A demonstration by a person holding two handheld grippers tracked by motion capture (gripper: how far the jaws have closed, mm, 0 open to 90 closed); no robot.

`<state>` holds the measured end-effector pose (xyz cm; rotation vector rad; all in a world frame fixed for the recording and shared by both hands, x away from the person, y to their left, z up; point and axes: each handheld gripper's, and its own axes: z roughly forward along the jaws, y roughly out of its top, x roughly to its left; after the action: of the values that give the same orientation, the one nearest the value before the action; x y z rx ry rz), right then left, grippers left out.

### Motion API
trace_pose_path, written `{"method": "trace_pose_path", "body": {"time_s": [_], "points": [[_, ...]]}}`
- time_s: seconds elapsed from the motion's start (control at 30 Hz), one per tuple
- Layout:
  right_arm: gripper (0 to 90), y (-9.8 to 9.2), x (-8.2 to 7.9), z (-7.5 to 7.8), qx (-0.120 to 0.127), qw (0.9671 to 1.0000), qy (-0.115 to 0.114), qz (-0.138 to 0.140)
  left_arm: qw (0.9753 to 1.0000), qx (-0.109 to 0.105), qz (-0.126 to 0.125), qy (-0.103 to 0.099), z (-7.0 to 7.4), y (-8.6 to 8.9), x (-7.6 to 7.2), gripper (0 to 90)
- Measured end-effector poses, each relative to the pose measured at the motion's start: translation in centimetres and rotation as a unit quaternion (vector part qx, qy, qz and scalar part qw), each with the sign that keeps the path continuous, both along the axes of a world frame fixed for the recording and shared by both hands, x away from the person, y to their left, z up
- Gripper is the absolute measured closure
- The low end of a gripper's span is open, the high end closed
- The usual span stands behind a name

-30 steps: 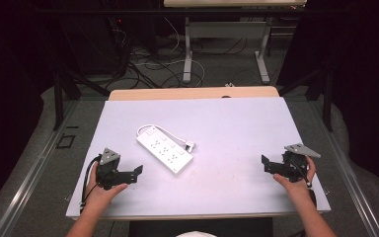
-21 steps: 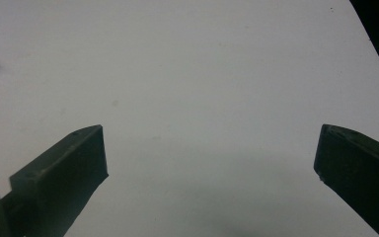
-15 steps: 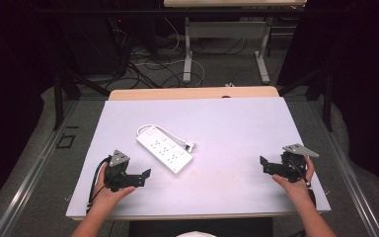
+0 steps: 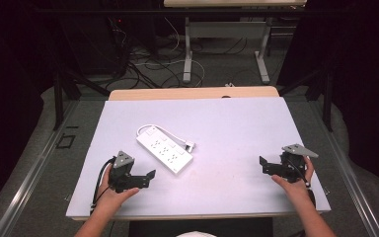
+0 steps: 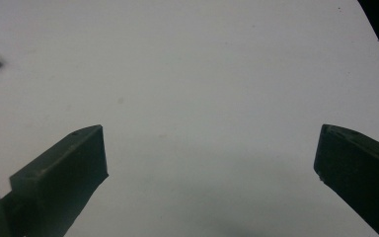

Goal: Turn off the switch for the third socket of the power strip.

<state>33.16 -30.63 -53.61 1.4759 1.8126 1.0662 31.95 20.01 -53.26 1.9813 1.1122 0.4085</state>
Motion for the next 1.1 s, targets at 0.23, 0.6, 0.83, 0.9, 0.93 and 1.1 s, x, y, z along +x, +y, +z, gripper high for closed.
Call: {"method": "trace_pose_path", "body": {"time_s": [0.23,0.6,0.83,0.9,0.93,1.1], "points": [[0.0,0.0,0.0,-0.1,0.000,1.0000,-0.001,-0.004,1.0000,0.001,0.001,-0.004,0.2,-0.1,0.0,16.1],[0.0,0.0,0.0,-0.1,-0.002,1.0000,0.003,0.000,0.9998,-0.013,0.010,-0.011,1.2,-0.1,0.0,33.7],[0.0,-0.1,0.0,-0.2,-0.002,1.0000,0.003,-0.002,0.9996,-0.025,0.010,-0.010,2.3,-0.7,0.2,39.1],[0.0,-0.1,0.0,-0.2,-0.003,1.0000,0.002,-0.002,0.9996,-0.025,0.011,-0.010,2.6,-0.8,0.2,39.2],[0.0,-0.1,0.0,-0.2,-0.001,1.0000,0.004,-0.003,0.9996,-0.024,0.008,-0.012,2.7,-0.9,0.3,39.2],[0.0,-0.1,0.0,-0.2,-0.003,1.0000,0.002,-0.003,0.9995,-0.030,0.003,-0.005,3.4,-1.2,0.7,39.9]]}}
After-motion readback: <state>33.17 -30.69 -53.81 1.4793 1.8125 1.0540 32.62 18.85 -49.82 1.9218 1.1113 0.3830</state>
